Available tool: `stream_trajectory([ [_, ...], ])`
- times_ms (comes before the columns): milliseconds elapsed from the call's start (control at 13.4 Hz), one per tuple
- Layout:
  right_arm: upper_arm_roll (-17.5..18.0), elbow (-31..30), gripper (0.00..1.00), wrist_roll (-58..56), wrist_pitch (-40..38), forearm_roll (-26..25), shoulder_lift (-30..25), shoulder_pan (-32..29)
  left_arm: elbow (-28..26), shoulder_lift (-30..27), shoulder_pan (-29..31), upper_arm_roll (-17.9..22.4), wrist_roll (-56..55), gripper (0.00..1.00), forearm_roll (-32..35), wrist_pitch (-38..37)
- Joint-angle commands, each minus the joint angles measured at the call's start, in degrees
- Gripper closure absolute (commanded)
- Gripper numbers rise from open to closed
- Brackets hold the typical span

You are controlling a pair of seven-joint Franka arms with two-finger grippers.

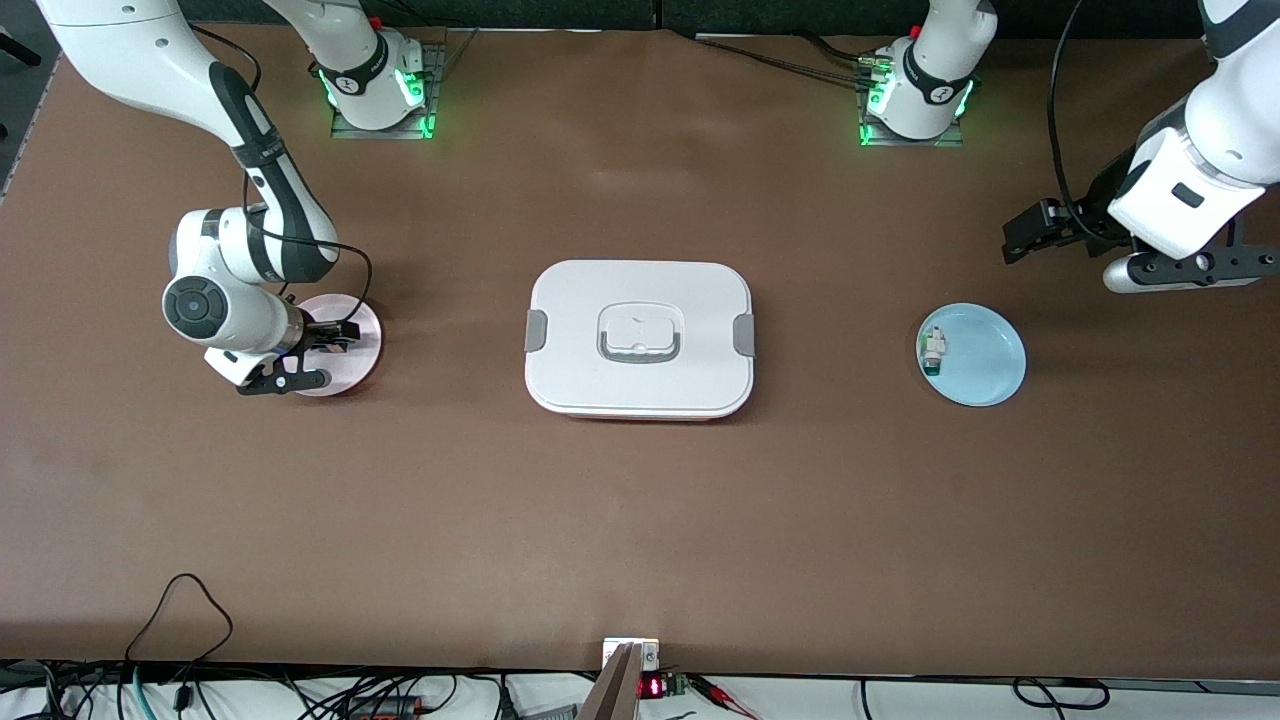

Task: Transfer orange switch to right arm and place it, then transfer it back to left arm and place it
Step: 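Close the right gripper on the orange switch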

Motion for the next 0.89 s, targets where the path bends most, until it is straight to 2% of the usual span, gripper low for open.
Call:
stream_trajectory([
  [0,0.3,-2.6,0.00,0.1,3.1,-1.1,-0.3,-0.5,1.0,0.3,0.5,-0.2,1.7,0.00,0.0,-0.2],
  [819,0.3,-1.6,0.00,0.3,3.2,-0.1,0.4,-2.0,1.0,0.3,0.5,-0.2,1.8,0.00,0.0,-0.2],
])
